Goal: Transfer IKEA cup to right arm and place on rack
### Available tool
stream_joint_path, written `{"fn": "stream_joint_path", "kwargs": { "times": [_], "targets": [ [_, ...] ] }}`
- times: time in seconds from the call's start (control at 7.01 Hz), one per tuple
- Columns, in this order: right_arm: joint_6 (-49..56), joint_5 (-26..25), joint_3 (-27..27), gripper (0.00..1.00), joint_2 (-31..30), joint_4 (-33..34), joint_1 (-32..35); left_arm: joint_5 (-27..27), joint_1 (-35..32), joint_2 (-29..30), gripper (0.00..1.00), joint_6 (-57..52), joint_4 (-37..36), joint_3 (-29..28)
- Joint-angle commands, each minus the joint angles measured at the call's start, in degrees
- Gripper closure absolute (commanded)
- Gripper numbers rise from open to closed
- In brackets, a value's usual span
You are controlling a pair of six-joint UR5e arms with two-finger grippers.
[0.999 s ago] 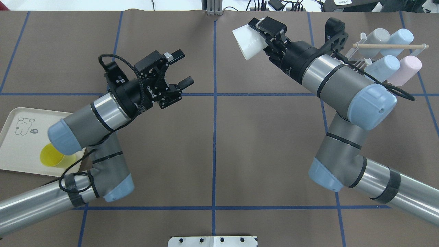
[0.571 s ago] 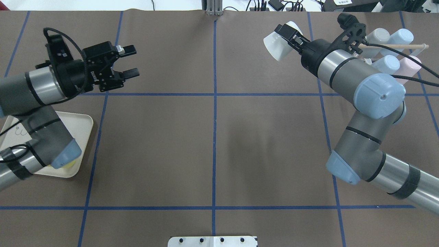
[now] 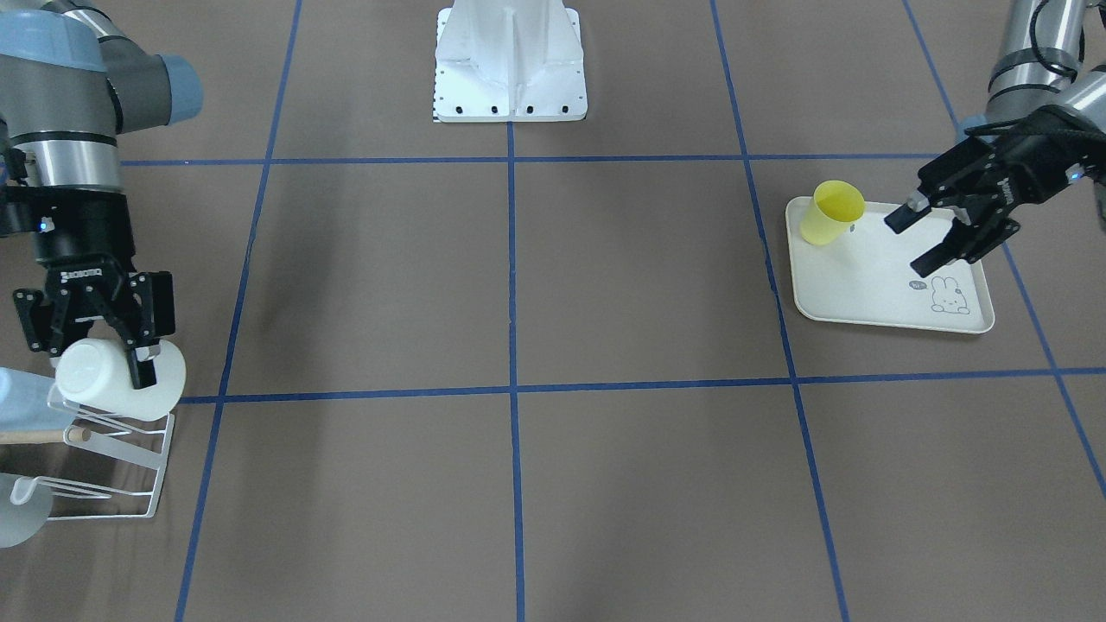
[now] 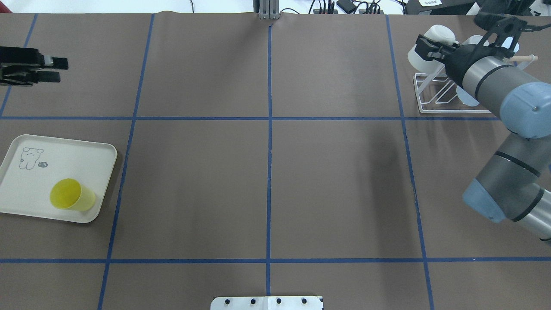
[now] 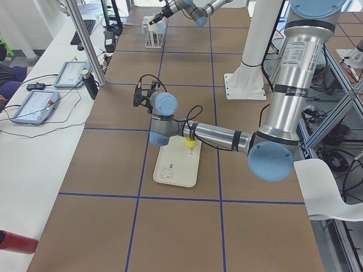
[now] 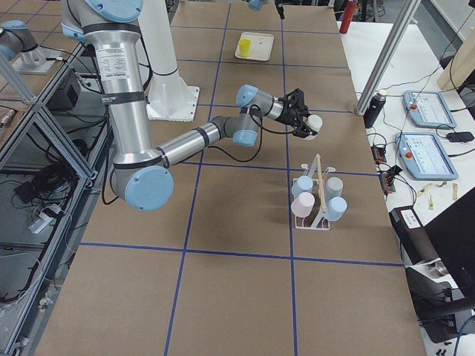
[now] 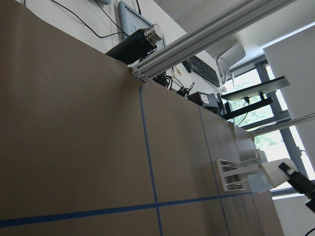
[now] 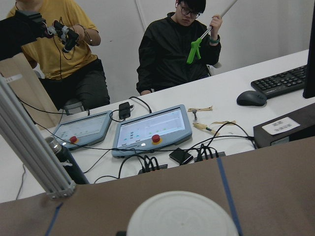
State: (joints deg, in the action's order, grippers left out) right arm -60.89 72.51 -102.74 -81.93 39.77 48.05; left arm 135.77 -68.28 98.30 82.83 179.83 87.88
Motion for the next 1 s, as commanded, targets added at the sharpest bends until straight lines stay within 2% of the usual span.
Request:
{"fn": "stream_joint_path", "kwargs": {
  "times": [0.0,0.14,0.43,0.86],
  "targets": [
    [6.57,0.26,-1.14,1.00,-4.54,-0.04,2.13,1.78,-1.60,-5.55,0.00,-9.14,-0.53,0.01],
    [9.19,0.35,-1.84,1.00,-7.17,-0.04,2.14,1.70,-1.16,-6.79,0.00,-10.05,-0.53,0.01],
    [10.36,0.53,-2.20,1.00,-8.68,0.04,2.14,1.70,-0.98,-7.33,0.00,-9.97,-0.53,0.09],
    [10.36,1.06,-0.89,1.00,-7.82,0.13,1.70,1.61,-0.98,-7.33,0.00,-9.97,-0.53,0.01]
  ]
}}
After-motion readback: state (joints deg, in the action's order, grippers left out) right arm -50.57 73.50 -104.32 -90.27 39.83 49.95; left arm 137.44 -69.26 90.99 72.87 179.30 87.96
